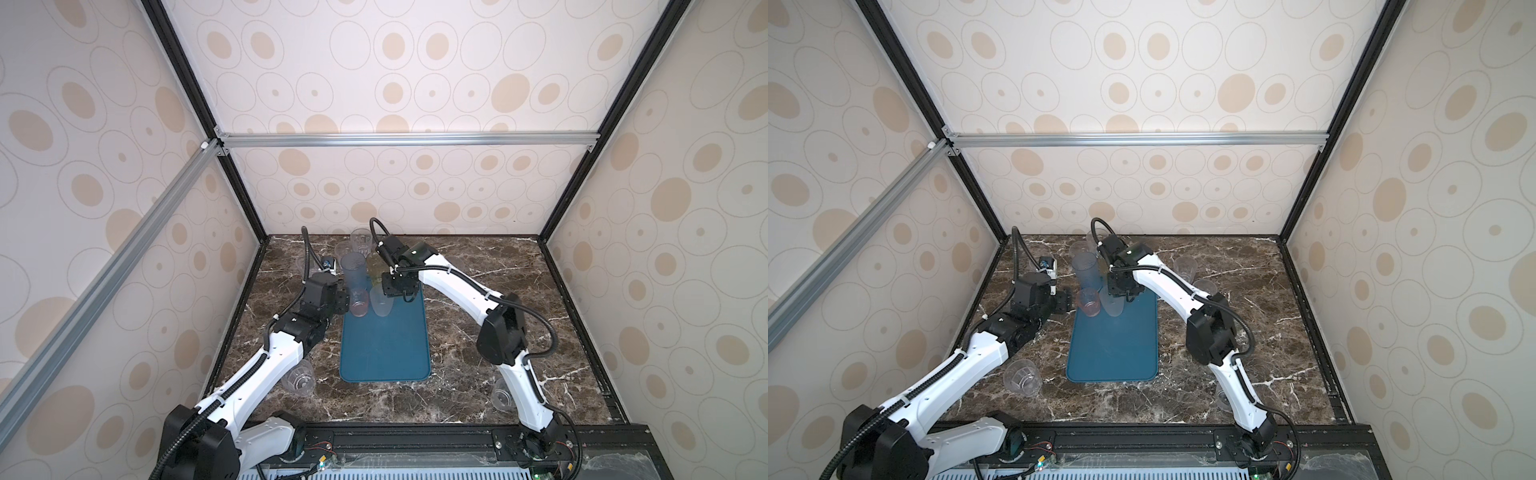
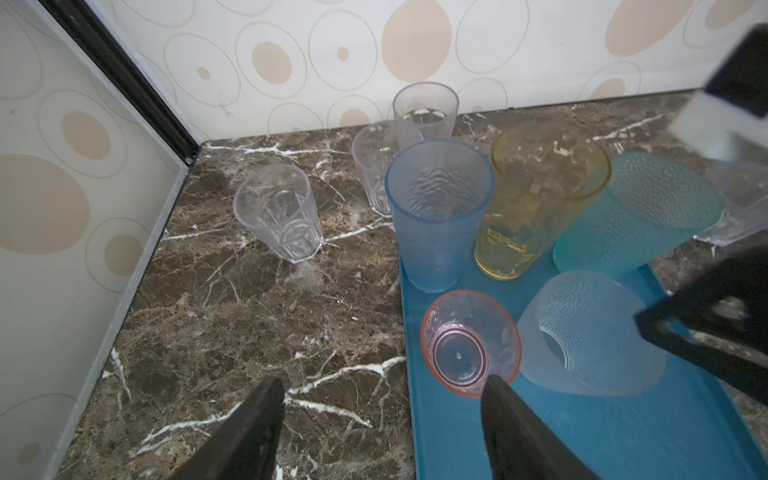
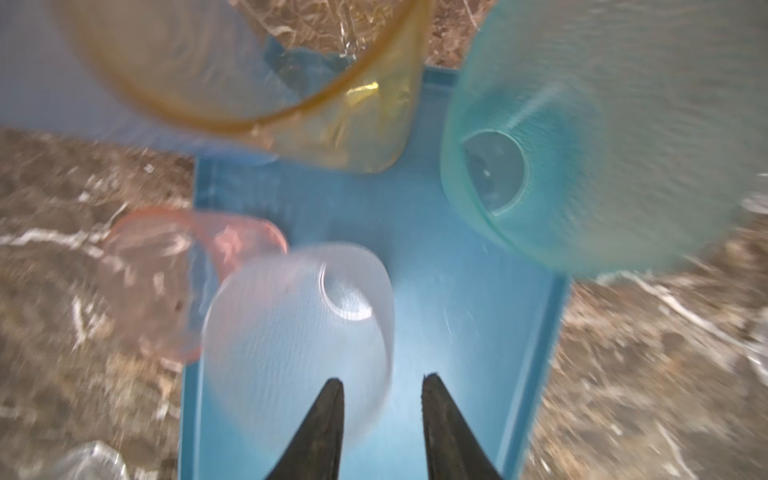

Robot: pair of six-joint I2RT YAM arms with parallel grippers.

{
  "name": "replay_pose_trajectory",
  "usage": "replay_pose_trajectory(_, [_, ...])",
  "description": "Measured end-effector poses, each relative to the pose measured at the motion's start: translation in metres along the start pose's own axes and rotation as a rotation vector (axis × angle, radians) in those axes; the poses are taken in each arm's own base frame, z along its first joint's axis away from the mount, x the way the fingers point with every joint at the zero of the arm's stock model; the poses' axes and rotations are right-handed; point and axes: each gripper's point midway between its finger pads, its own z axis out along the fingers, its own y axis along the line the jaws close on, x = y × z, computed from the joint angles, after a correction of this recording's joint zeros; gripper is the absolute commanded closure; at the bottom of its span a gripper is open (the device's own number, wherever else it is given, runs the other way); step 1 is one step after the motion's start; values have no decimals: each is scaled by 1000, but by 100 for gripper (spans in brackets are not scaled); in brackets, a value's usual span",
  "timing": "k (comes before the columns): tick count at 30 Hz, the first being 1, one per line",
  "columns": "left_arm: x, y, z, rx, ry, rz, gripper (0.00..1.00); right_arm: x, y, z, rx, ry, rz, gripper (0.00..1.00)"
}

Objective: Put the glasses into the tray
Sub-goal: 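Lower the frosted glass beside the pink glass and open the right gripper, then move the right gripper to a faceted clear glass while the left gripper shifts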

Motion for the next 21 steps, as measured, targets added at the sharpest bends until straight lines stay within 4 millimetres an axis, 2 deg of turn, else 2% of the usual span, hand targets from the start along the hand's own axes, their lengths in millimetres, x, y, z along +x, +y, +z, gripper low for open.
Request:
replay_pose_trajectory(2, [-11, -2, -4, -10, -28, 7, 26, -2, -9, -33, -22, -42, 8, 62])
replay_pose_trajectory(4, [-20, -11, -9, -5, -55, 29, 26, -9, -29, -66, -41, -103, 40, 61])
replay_pose_trajectory(6, [-29, -35, -15, 31, -88, 71, 26, -14, -60, -91, -40, -160, 95, 60])
replay_pose_trajectory(8, [-33, -65, -20, 80, -115, 125, 25, -17, -99, -105, -21, -200, 170, 60])
replay_pose_trajectory(11, [-31, -112, -23, 160, -137, 213, 23, -12, -158, -104, 34, -208, 285, 57])
replay_pose_trajectory(15, [-11, -161, -25, 248, -137, 338, 22, 10, -222, -79, 101, -146, 409, 52])
replay_pose_trajectory(18, [1, -187, -25, 292, -134, 400, 22, 25, -252, -64, 94, -90, 488, 52])
replay_pose_trajectory(21, [8, -207, -25, 331, -129, 432, 22, 27, -270, -56, 55, -75, 553, 52])
